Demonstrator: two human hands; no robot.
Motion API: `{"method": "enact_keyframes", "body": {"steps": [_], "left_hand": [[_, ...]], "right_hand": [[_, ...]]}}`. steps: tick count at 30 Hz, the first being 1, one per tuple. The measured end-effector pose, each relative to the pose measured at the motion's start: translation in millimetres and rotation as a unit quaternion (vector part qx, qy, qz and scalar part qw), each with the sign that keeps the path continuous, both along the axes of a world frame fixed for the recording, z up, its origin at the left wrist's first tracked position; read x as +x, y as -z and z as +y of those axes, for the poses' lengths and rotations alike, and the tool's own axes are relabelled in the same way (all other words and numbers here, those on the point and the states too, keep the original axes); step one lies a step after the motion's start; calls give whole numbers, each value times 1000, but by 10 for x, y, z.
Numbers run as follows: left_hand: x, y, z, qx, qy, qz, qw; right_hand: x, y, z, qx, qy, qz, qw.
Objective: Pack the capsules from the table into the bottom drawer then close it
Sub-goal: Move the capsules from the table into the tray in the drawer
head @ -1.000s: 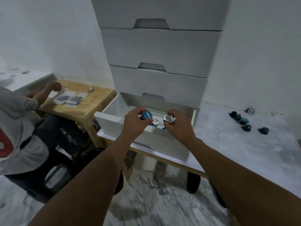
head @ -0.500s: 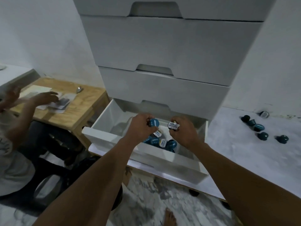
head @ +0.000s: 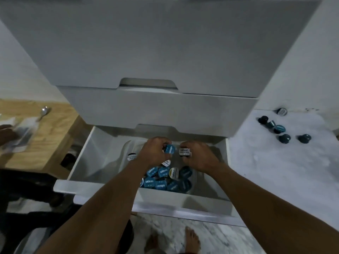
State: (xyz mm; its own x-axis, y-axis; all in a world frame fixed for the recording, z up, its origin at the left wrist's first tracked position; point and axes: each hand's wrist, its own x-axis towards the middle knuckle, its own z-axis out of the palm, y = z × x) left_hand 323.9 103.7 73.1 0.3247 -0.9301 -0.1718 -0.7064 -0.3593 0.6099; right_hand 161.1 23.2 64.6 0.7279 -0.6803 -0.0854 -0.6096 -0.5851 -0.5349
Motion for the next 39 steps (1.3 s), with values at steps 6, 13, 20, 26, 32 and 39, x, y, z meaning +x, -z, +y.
{"method": "enact_keyframes", "body": {"steps": [6, 13, 20, 26, 32, 39], "left_hand": [[45, 117, -129, 31, 75, 14, 997], [123, 254, -215, 49, 96, 48, 993], [175, 340, -240, 79, 103, 57, 990], [192, 352, -269, 74, 108, 53, 990], [172, 332, -265, 86, 120, 48, 988], [151, 307, -249, 89, 130, 9, 987]], "right_hand": [[1, 66, 0, -36, 22, 54, 998], [48, 132, 2, -49, 39, 103, 993], [95, 156, -8, -45, 31, 139, 989], [77, 143, -33, -25, 36, 138, 989], [21, 92, -26, -15, 34, 131, 991], [-1, 70, -16, -7, 32, 126, 991]]}}
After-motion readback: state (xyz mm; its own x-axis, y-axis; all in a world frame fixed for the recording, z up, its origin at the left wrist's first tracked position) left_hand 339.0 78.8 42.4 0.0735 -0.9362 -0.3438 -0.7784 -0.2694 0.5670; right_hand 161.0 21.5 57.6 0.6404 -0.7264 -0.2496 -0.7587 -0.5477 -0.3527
